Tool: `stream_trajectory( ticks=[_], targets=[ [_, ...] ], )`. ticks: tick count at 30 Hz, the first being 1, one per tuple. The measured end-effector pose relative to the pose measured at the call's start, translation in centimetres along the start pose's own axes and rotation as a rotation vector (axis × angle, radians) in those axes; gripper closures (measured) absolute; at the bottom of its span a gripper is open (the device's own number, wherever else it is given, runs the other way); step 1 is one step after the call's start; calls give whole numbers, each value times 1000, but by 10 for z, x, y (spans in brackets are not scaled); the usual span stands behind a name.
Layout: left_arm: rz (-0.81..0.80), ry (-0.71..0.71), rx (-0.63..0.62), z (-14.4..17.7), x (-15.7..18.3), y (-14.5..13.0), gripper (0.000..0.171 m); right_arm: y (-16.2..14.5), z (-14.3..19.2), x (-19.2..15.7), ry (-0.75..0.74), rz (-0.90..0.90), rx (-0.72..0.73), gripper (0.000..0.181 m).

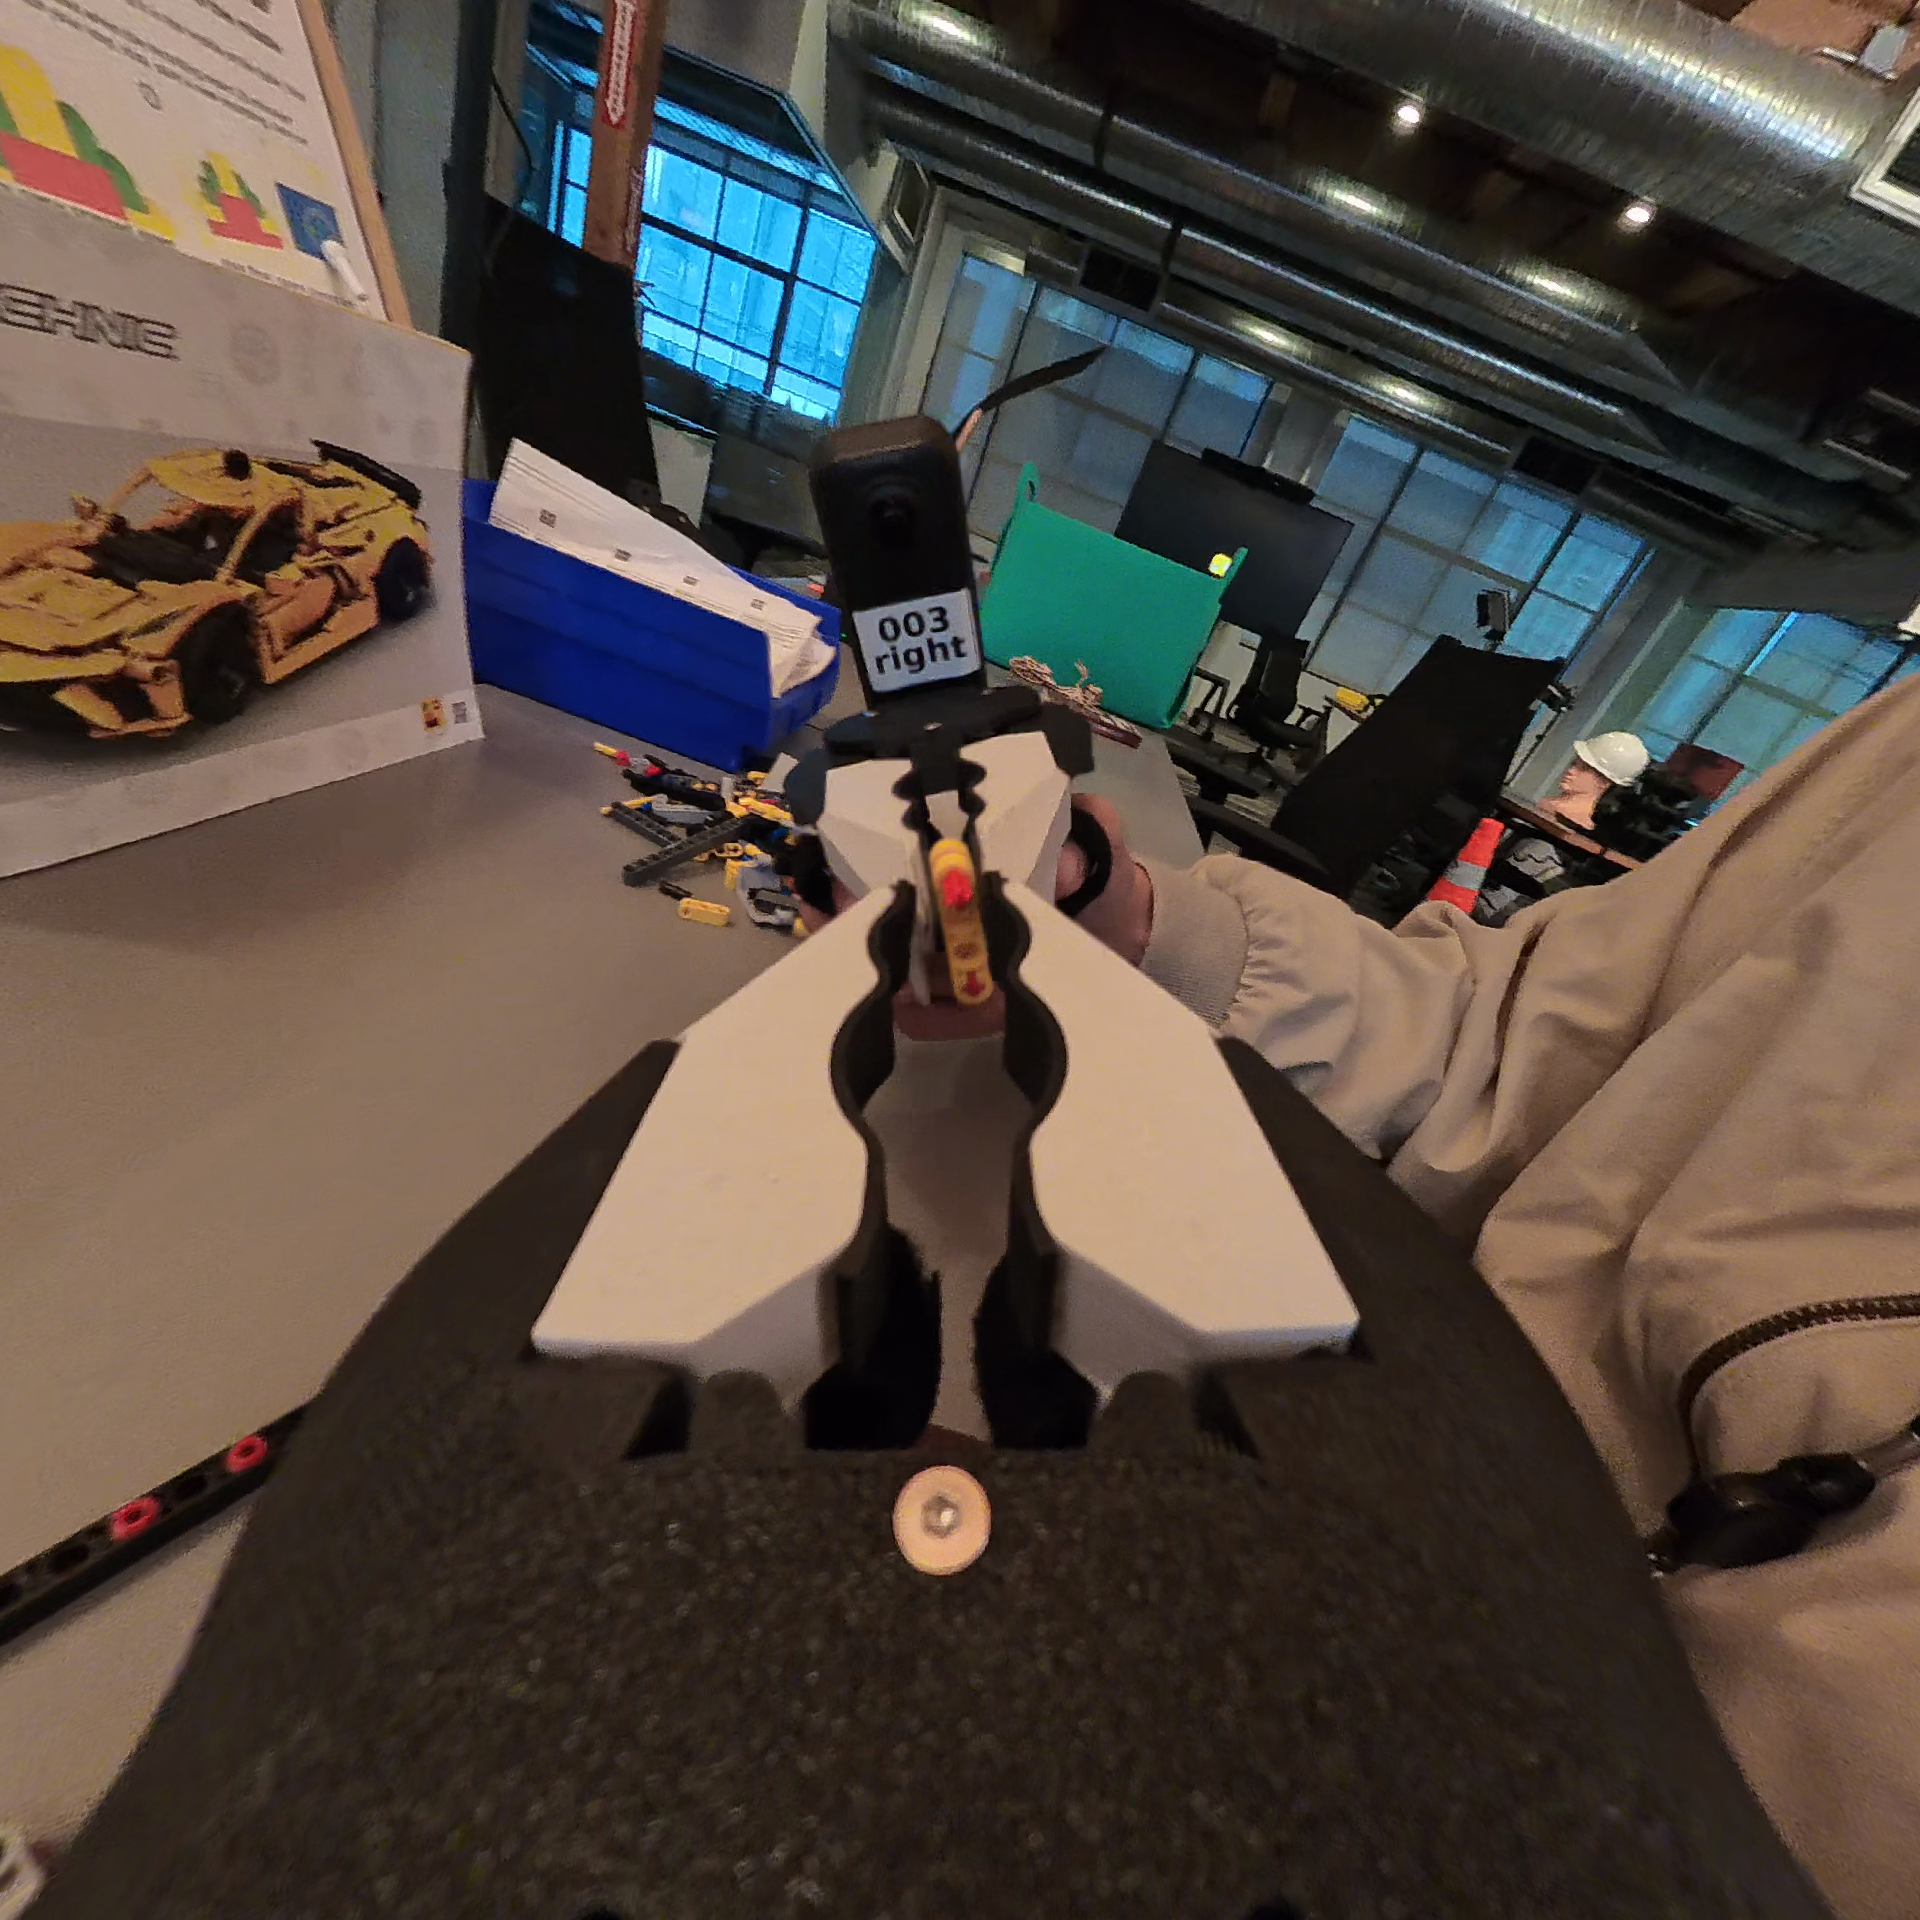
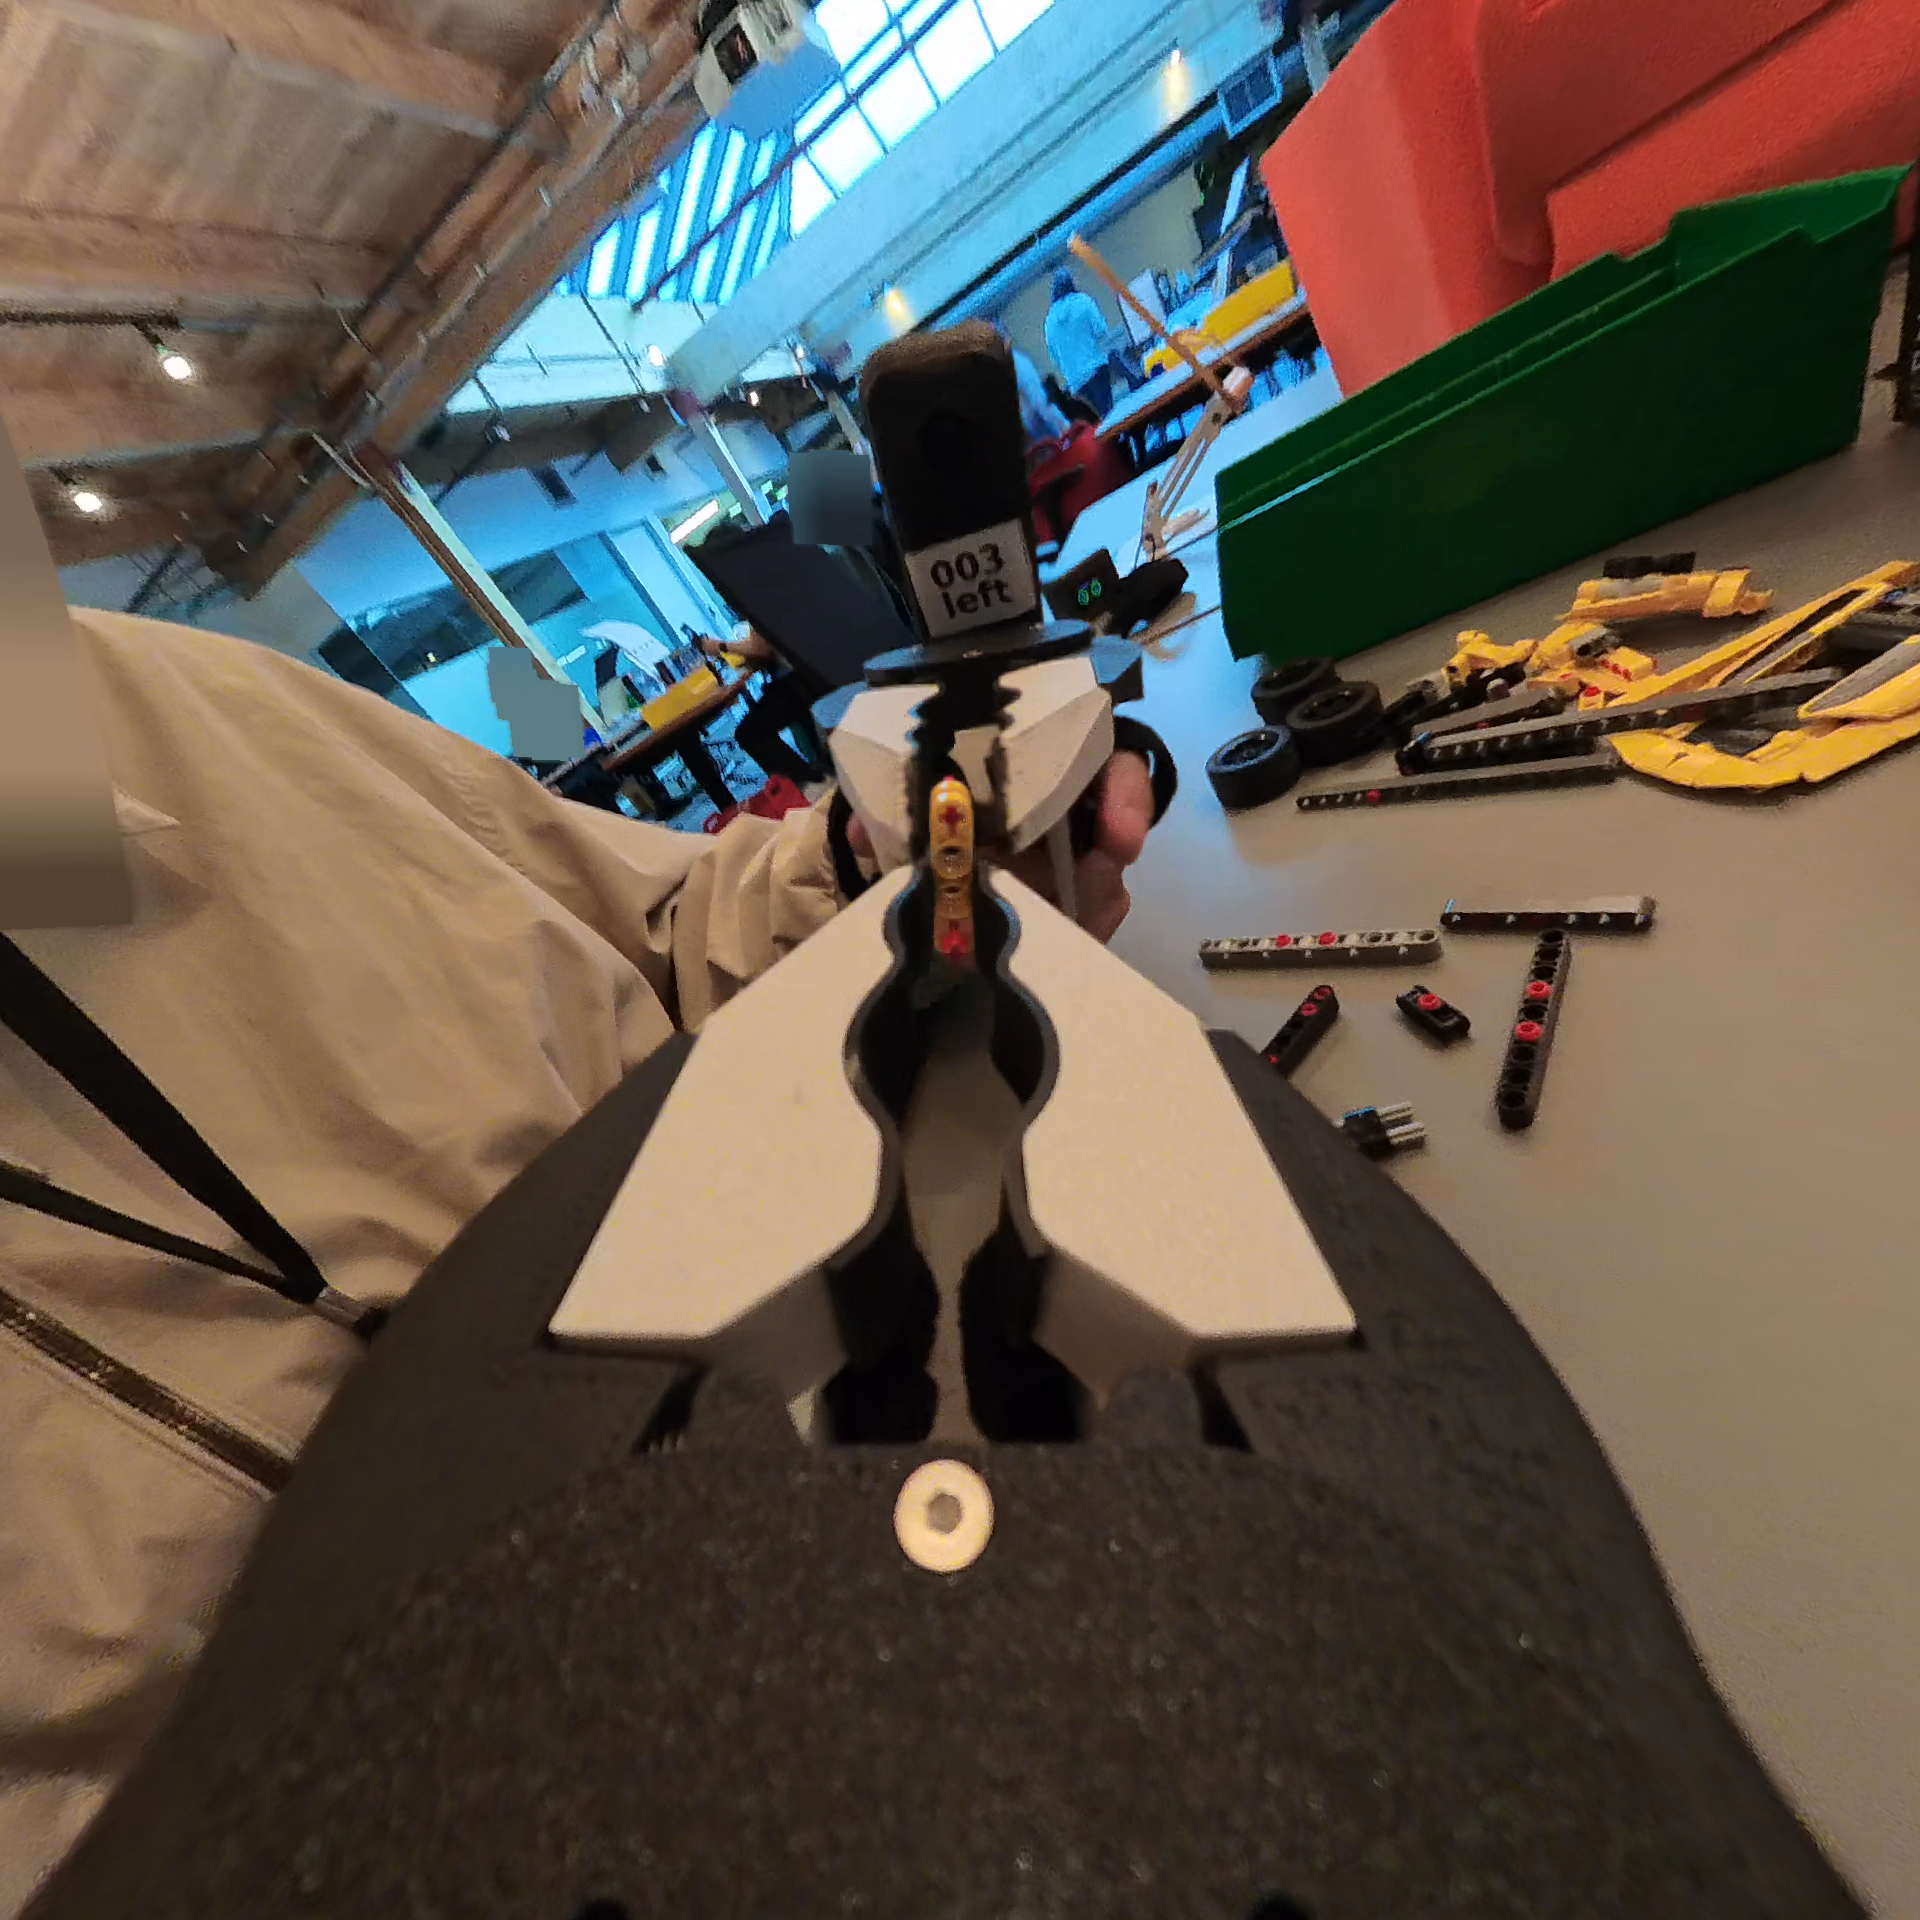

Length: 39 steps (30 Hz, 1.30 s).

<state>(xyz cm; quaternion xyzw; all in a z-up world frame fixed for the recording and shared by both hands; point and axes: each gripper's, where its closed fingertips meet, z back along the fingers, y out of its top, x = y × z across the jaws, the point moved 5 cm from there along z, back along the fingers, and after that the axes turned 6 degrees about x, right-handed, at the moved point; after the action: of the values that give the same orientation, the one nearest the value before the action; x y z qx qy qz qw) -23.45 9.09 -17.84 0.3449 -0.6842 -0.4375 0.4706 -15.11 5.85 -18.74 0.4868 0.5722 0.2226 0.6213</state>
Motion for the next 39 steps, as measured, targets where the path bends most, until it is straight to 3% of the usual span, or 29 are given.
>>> stream_trajectory(
  ticks=[11, 23, 29, 33, 36, 39],
  targets=[
    [-85, 48, -21, -2, 0, -1, 163, -1, -1, 3, -27, -4, -6, 176],
    [-4, 44, -20, 3, -7, -2, 165, 2, 1, 10, -52, -46, 49, 176],
    [-45, 0, -71, 0, 2, -7, 165, -4, 3, 2, -6, -43, -26, 175],
    [-77, 23, -114, -2, 0, -12, 165, 9, 9, -1, -2, 8, 49, 154],
    [-80, 43, -108, -3, -2, -12, 165, -3, 5, 4, -63, 76, -57, 159],
    [17, 95, -62, 0, -14, -10, 165, -8, -2, 8, -171, 227, -122, 158]
  ],
)
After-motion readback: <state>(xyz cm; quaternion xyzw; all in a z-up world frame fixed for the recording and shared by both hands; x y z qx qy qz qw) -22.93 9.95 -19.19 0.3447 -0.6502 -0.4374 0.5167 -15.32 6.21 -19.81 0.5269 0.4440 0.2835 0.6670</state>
